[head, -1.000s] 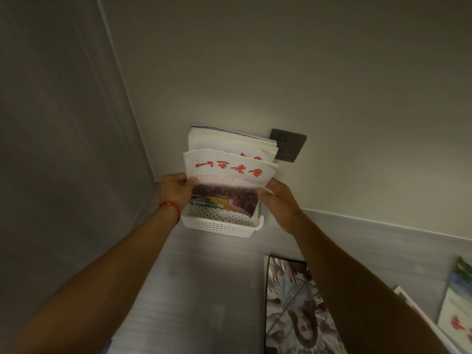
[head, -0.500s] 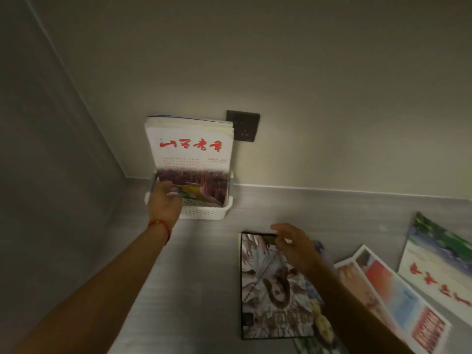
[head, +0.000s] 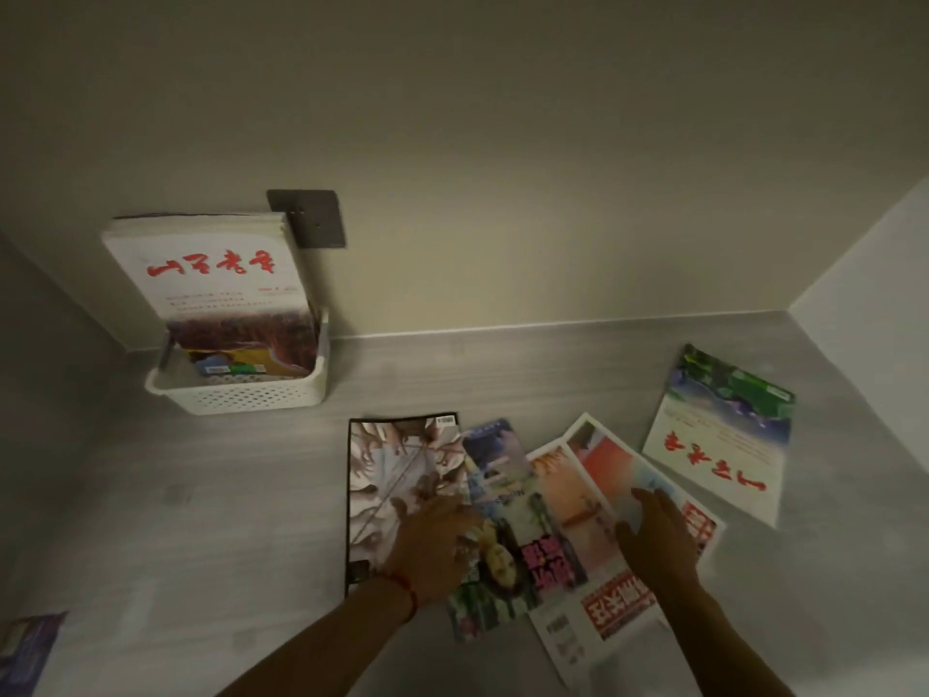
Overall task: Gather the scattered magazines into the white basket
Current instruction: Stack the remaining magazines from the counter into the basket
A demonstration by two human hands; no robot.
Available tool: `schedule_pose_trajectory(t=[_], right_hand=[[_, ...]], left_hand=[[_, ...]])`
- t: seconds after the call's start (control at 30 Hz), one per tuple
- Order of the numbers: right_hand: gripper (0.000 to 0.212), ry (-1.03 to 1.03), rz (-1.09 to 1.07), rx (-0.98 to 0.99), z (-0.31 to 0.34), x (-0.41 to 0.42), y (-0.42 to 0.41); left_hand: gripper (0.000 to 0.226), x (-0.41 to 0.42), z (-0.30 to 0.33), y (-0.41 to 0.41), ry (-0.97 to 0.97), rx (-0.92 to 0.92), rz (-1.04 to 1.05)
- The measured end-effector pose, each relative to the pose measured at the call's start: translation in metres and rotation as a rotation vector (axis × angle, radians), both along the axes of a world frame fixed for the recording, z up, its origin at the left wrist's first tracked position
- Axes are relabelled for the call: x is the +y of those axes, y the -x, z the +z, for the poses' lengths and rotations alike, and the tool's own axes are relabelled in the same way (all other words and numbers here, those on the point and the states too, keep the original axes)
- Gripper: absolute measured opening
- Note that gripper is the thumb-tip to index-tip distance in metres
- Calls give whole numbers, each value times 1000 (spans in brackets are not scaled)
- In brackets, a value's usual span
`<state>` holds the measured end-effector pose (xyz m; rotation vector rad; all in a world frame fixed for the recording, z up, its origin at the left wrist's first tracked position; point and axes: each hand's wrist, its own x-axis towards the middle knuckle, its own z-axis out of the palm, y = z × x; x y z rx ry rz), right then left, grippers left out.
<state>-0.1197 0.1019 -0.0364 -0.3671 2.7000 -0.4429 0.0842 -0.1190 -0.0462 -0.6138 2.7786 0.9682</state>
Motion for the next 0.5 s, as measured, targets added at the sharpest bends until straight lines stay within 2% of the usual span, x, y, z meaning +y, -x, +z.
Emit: schedule_pose_trajectory(t=[0.07, 0.17, 0.33, 0.5], right_hand=[[55, 14, -29, 3, -2, 19, 15], [43, 65, -142, 37, -3, 41, 44], [69, 69, -454, -25, -8, 76, 110], [65, -62, -481, 22, -26, 97, 145]], left_hand=[[56, 18, -2, 13, 36, -103, -61], [62, 41, 2, 38, 31, -168, -133], [67, 72, -7, 66, 91, -295, -172], [70, 89, -15, 69, 154, -374, -148]])
